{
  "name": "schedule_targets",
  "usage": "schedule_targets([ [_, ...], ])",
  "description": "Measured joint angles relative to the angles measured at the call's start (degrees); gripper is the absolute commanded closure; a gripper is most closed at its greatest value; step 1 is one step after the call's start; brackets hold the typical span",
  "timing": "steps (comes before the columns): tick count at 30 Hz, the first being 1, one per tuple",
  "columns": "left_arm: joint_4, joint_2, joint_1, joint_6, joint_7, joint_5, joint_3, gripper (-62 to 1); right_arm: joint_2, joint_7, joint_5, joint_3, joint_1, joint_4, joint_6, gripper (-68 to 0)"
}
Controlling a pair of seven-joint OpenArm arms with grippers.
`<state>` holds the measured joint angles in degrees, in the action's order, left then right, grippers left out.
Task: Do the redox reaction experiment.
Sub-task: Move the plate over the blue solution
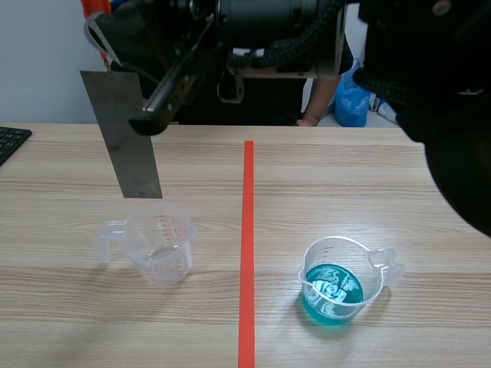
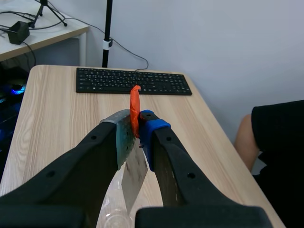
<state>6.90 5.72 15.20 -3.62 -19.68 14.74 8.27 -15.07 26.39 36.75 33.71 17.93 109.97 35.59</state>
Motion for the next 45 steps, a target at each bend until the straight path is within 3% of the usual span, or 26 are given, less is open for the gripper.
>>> schedule_targets([
  [9, 0.00, 0.00, 0.00, 0.00, 0.00, 0.00, 0.00, -4.2, -0.70, 8.48, 6.64, -3.41, -0.04, 3.63, -1.55, -0.8],
  [17, 0.00, 0.00, 0.00, 0.00, 0.00, 0.00, 0.00, -4.2, -4.52, 8.68, 8.50, -9.53, -5.09, 4.81, -1.75, -0.8],
  [33, 0.00, 0.00, 0.00, 0.00, 0.00, 0.00, 0.00, -4.2, -11.15, 8.66, 8.55, -26.05, -21.31, 16.35, -1.64, -0.8],
  [45, 0.00, 0.00, 0.00, 0.00, 0.00, 0.00, 0.00, -4.2, -11.30, 8.59, 8.52, -40.04, -36.74, 22.18, 0.61, -0.6],
])
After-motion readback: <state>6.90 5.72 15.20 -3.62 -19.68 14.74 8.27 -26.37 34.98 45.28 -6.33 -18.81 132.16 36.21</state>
